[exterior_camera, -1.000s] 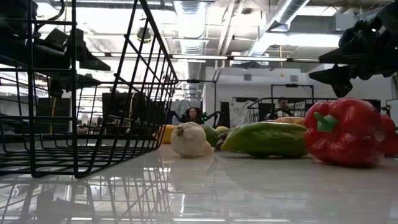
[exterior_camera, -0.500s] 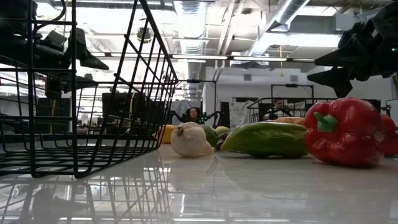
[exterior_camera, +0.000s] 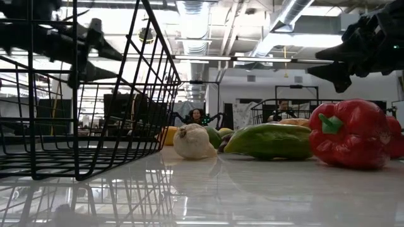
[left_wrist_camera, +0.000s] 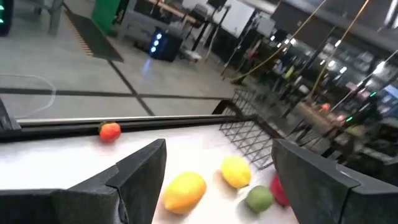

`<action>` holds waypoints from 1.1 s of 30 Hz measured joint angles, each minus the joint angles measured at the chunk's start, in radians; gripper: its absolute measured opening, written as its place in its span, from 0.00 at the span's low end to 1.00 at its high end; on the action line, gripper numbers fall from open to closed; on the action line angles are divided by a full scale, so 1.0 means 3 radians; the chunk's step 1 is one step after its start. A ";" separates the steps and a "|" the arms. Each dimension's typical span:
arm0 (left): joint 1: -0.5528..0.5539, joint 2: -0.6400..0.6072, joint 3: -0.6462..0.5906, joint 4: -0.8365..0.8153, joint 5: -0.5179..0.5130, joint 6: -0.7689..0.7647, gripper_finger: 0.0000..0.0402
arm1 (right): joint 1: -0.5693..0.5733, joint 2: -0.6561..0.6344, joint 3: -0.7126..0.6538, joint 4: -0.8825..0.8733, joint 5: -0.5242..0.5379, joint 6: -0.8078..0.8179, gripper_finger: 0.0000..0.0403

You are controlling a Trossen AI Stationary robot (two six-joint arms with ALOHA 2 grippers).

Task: Sort produce into baskets
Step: Put the lemon into the bottom wire basket

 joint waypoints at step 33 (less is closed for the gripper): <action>0.0550 0.4028 0.3166 -0.1830 0.1321 0.1456 0.69 | 0.0117 0.0812 0.0008 0.0757 -0.0158 -0.0292 0.66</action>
